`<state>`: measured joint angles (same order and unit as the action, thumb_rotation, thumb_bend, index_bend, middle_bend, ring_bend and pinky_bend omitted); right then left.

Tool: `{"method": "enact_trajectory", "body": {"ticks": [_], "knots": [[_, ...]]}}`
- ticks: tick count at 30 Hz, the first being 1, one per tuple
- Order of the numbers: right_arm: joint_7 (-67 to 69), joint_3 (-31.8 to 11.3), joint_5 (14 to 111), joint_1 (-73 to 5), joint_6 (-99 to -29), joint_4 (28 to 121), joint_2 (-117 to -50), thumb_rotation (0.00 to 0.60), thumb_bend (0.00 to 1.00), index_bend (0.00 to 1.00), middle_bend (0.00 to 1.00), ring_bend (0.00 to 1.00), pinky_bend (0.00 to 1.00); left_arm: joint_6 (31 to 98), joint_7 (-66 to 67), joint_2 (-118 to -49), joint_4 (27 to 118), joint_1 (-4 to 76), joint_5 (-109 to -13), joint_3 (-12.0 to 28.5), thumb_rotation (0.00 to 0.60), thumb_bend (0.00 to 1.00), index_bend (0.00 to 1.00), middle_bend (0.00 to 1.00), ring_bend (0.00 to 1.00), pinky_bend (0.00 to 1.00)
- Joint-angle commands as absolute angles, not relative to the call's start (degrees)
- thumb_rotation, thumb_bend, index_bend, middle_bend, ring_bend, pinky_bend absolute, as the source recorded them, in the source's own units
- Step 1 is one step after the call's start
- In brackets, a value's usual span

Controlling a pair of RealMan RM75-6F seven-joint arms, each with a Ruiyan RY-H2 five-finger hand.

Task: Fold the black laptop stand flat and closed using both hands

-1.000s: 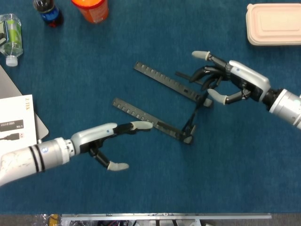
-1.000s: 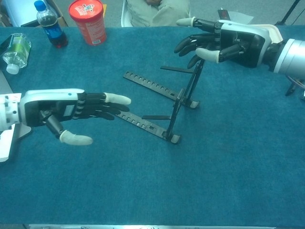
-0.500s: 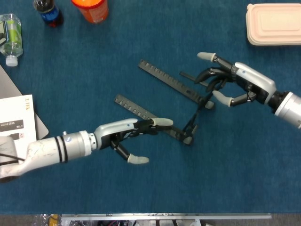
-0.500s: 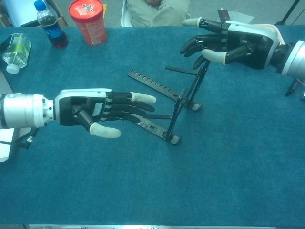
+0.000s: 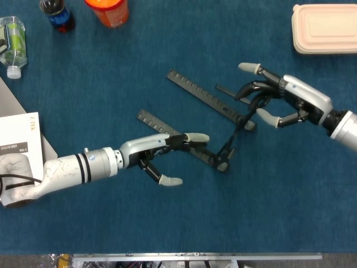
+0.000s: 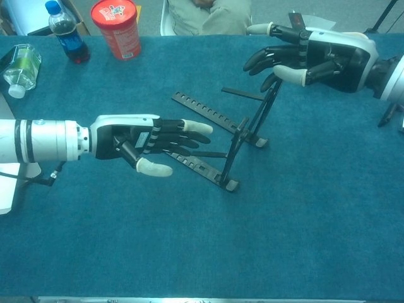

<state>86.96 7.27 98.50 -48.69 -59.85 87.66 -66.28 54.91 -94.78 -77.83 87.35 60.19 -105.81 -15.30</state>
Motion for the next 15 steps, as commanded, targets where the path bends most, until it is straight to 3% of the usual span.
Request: {"method": "enact_trajectory", "body": {"ticks": [1,15], "knots": [[86.9,7.3,98.5,-48.6,-59.8,87.6,-66.3,0.600,0.44,0.00,0.34,0.24,0.35,55.2,-95.4,-78.6,87.0,60.6,-105.6,-15.2,0.600,0.28,0.01,0.05,0.00,0.01],[86.9,7.2,98.6,-48.2,-60.0,87.4,-66.3,0.600,0.44,0.00,0.34,0.24,0.35,57.2,-98.3,-82.1,84.9,61.5,-105.5,-16.0,0.600,0.28,0.01,0.05,0.00,0.01]]}}
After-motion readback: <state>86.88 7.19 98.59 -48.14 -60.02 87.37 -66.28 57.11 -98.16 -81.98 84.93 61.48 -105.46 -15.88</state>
